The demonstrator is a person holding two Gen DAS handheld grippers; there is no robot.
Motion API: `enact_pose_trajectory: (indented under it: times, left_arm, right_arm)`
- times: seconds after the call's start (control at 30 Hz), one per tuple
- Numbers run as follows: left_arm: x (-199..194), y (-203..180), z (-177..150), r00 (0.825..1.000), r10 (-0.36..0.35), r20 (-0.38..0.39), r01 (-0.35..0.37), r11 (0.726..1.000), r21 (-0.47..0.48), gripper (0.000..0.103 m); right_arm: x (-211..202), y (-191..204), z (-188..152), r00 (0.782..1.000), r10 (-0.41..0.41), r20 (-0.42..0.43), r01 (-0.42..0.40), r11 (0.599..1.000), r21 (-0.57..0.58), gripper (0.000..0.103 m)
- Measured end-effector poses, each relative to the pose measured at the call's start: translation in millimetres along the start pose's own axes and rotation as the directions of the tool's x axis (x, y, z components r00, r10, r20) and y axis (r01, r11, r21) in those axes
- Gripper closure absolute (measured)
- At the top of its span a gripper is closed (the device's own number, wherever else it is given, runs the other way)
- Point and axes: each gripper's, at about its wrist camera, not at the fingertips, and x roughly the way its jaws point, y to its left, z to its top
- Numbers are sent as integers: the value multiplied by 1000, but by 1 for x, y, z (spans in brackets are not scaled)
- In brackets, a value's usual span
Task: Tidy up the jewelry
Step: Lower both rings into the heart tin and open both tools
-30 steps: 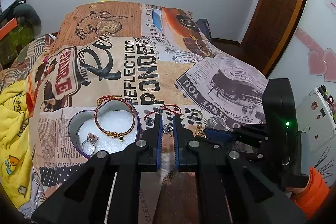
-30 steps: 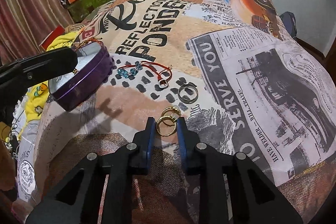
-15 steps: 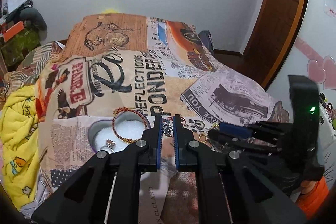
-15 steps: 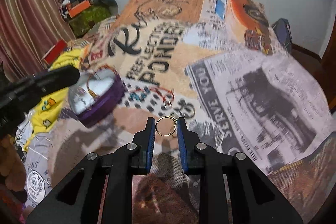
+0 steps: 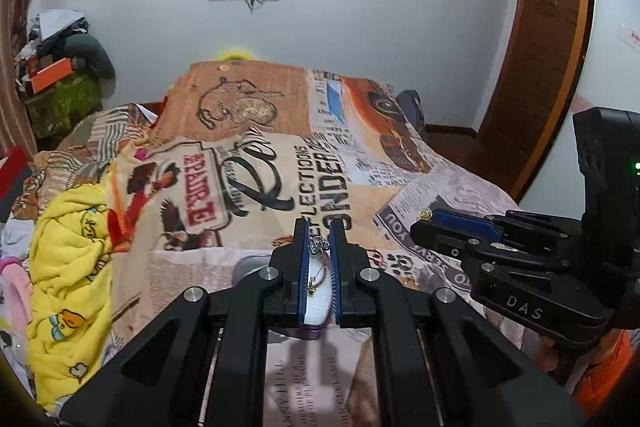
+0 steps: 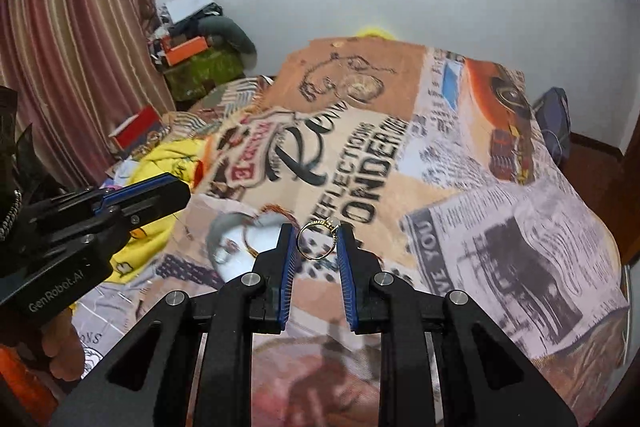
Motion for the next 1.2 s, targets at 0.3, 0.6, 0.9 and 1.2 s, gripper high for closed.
enact_pose_trajectory:
  times: [0.3, 0.6, 0.9, 1.2]
  left_arm:
    - [-10, 26, 3, 999, 35, 20, -34, 999, -33, 95]
    - [7, 38, -2, 1000, 13, -18, -14, 999, -46, 95]
    - [43, 44, -13, 995, -13, -97, 8, 998, -57, 95]
    - [70, 52, -22, 986, -34, -164, 21, 997, -77, 95]
  right_arm:
    - [7, 29, 12, 998, 65, 26, -64, 997, -46, 84]
    - [39, 41, 5, 994, 102, -37, -104, 993, -59, 84]
    - [69, 47, -12, 985, 108, -135, -119, 990, -77, 84]
    - [83, 45, -19, 980, 96, -175, -113, 990, -89, 84]
